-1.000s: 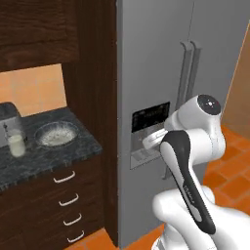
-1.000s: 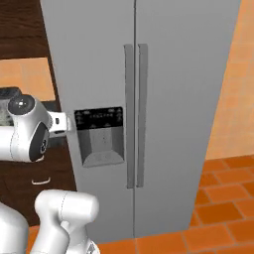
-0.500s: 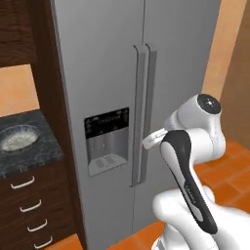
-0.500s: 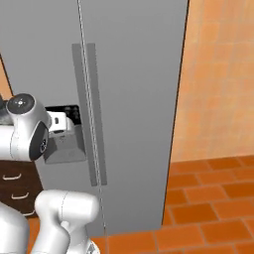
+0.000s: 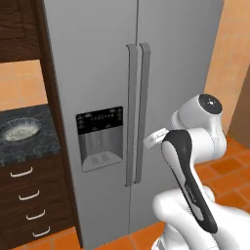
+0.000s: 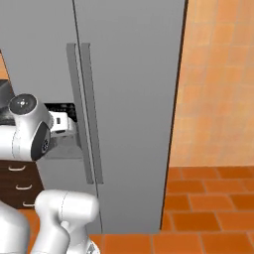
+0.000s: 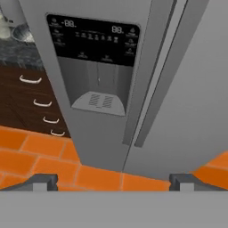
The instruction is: Grab a lemon wedge from the fridge and one ice cube from the ice bowl, and put them in the glass of lemonade.
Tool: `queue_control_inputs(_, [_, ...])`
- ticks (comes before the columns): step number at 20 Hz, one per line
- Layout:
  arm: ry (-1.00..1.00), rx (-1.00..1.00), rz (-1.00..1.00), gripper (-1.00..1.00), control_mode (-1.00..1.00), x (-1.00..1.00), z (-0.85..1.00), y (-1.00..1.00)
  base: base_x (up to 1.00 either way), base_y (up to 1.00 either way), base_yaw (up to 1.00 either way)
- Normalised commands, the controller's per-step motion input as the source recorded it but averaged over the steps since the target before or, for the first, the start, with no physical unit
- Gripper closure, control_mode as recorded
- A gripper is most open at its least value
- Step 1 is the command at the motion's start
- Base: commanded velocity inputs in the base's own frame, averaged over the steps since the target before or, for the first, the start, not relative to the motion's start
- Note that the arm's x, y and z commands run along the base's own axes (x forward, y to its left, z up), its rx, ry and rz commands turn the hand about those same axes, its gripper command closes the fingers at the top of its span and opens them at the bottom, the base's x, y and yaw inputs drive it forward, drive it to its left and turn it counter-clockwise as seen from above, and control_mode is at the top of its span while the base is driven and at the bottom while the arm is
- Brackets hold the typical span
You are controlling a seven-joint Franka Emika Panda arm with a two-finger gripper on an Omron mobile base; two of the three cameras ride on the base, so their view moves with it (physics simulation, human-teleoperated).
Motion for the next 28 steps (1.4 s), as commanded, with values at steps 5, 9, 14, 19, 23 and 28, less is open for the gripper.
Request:
queue_control_inputs(5, [0.00,0.00,0.00,-1.00,1.00,0.00,0.00,0.00,-0.09,-0.12,0.28])
queue_control_inputs(9, [0.00,0.00,0.00,-1.00,1.00,0.00,0.00,0.00,-0.40,-0.01,0.04])
queue_control_inputs(14, [0.00,0.00,0.00,-1.00,1.00,0.00,0.00,0.00,-0.25,-0.03,-0.02])
queue_control_inputs(19, [0.00,0.00,0.00,-1.00,-1.00,0.00,0.00,-0.01,0.00,-0.18,-0.02])
queue_control_inputs(23, [0.00,0.00,0.00,-1.00,-1.00,0.00,0.00,-0.05,0.00,0.00,0.00])
queue_control_inputs(28, [-0.09,0.00,-0.10,-1.00,-1.00,0.09,-0.16,-0.51,0.00,0.00,0.00])
